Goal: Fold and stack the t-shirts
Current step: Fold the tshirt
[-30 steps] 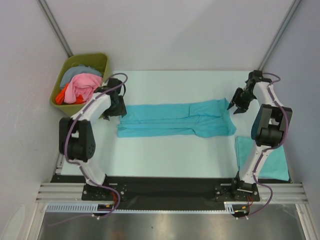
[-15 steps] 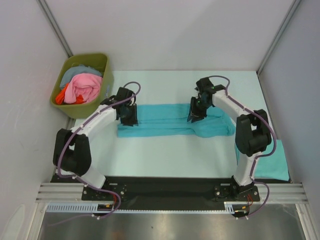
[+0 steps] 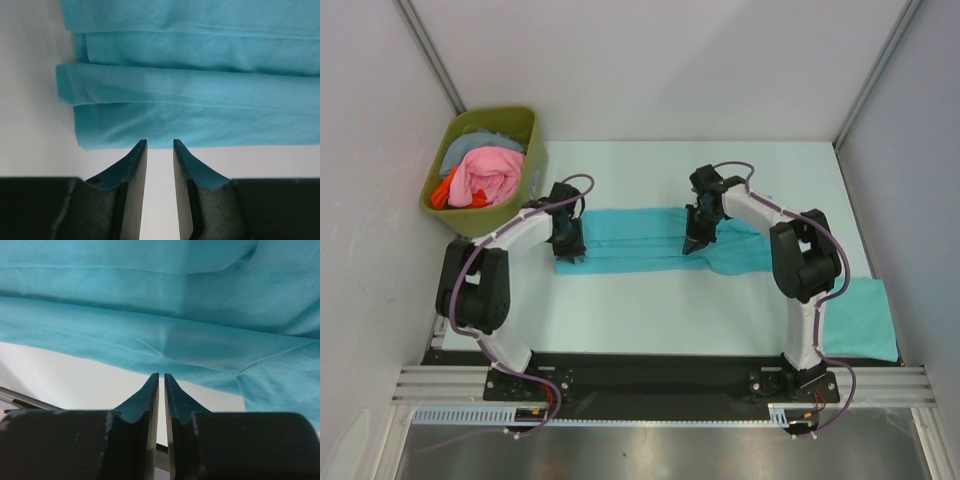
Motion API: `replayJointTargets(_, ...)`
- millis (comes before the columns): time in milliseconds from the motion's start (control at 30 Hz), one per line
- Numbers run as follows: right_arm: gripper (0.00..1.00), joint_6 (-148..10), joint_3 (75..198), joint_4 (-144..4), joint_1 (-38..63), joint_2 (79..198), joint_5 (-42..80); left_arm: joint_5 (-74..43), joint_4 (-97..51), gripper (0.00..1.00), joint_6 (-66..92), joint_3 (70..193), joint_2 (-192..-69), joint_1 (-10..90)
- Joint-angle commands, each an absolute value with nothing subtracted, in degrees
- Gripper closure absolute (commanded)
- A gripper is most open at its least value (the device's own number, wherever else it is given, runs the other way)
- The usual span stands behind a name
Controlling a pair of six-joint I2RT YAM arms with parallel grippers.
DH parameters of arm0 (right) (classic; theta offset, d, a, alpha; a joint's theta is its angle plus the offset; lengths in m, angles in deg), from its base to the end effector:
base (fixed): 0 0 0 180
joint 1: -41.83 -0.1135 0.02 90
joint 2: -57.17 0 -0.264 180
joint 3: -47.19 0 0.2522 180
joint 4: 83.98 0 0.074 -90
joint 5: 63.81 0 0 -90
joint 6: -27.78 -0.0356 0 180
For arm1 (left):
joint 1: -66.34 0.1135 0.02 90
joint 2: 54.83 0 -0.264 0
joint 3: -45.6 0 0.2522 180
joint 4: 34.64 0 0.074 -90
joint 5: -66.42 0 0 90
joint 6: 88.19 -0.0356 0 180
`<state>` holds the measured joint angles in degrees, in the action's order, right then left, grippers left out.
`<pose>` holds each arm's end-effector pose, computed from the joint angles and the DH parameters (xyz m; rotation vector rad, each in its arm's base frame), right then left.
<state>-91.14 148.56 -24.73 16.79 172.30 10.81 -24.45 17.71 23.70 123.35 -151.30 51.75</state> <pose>0.3663 0.1815 0.1889 0.0404 2.9487 0.5546 0.3138 -0.0811 0.1912 -0.1831 2.8144 -0.1268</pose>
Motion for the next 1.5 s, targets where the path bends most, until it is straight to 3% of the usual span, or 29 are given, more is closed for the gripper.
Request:
replayJointTargets(0,0.85,-92.89,150.86,-24.78,15.38,173.98,12.56,-26.66,15.95,0.68,22.64,122.73,-152.92,52.45)
replayJointTargets(533,0.71,-92.89,148.66,-25.31,15.02,174.33,15.91,-30.08,14.02,0.65,23.69,124.05,-156.36,52.46)
replayJointTargets(900,0.71,-92.8,150.59,-25.22,16.08,176.79,17.05,-30.53,15.06,0.65,24.92,126.33,-158.89,52.63)
replayJointTargets(1333,0.63,-90.25,160.35,-21.89,17.57,179.87,21.45,-31.32,15.95,0.65,24.84,127.92,-160.92,52.63)
replayJointTargets(1467,0.63,-90.78,154.76,-21.26,16.35,175.92,21.09,-31.14,16.47,0.65,24.66,128.53,-160.57,52.63)
